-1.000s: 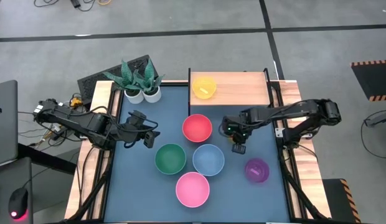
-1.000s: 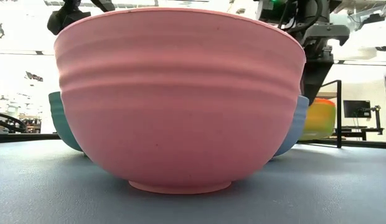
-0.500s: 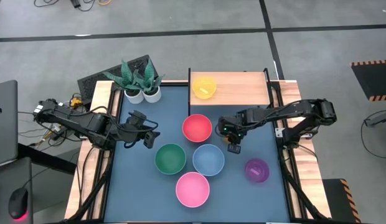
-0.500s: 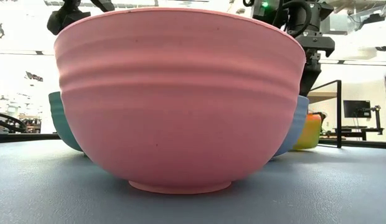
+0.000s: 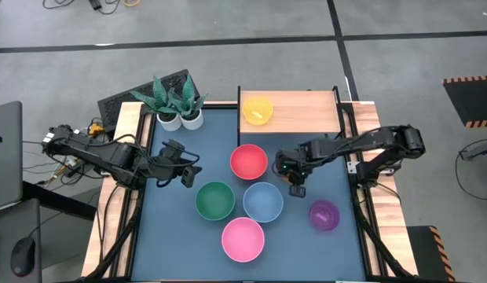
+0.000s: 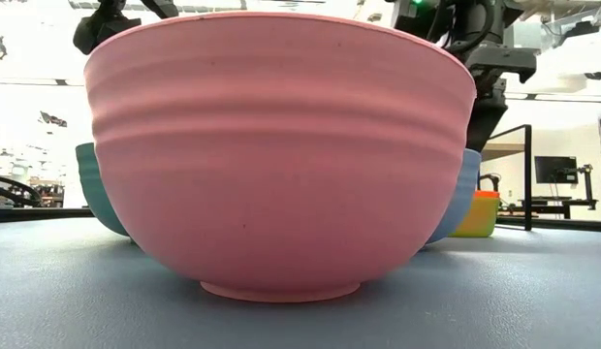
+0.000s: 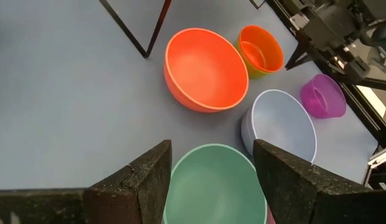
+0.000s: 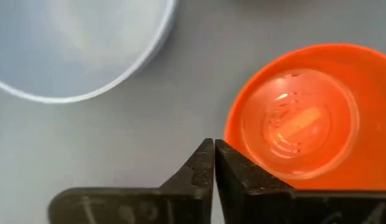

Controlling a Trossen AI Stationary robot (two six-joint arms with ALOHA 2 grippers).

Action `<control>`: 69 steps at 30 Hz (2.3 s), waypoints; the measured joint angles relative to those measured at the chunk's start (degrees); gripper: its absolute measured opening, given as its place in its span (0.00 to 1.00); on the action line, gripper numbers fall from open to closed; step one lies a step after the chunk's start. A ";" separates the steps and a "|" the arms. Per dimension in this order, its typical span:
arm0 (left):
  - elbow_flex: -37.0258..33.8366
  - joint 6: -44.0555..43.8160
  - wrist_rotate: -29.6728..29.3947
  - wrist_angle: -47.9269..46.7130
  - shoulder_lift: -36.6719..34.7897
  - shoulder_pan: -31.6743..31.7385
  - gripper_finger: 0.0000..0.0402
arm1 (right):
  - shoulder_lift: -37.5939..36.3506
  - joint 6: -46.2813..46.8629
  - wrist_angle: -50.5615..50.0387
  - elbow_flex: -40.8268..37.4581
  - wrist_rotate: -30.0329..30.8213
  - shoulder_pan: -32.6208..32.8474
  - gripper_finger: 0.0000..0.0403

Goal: Place and stack bowls onto a shelf
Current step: Stack the orange transparent bowl on top of the yellow transparent bowl on the shelf

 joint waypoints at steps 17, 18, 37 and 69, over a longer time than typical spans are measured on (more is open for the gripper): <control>0.00 0.00 -0.13 0.00 0.00 0.00 0.52 | 0.15 -1.53 1.88 -2.45 5.18 1.48 0.27; 0.00 0.01 -0.13 0.00 0.00 0.00 0.52 | 0.15 -1.55 2.04 -2.45 5.22 1.46 0.27; 0.00 -0.01 -0.63 0.00 0.00 0.00 0.52 | 0.15 -1.94 5.47 -4.32 6.68 0.02 0.27; 0.00 -0.48 -0.66 0.02 0.00 -0.02 0.52 | 1.89 -0.92 6.27 -1.97 6.71 3.88 0.27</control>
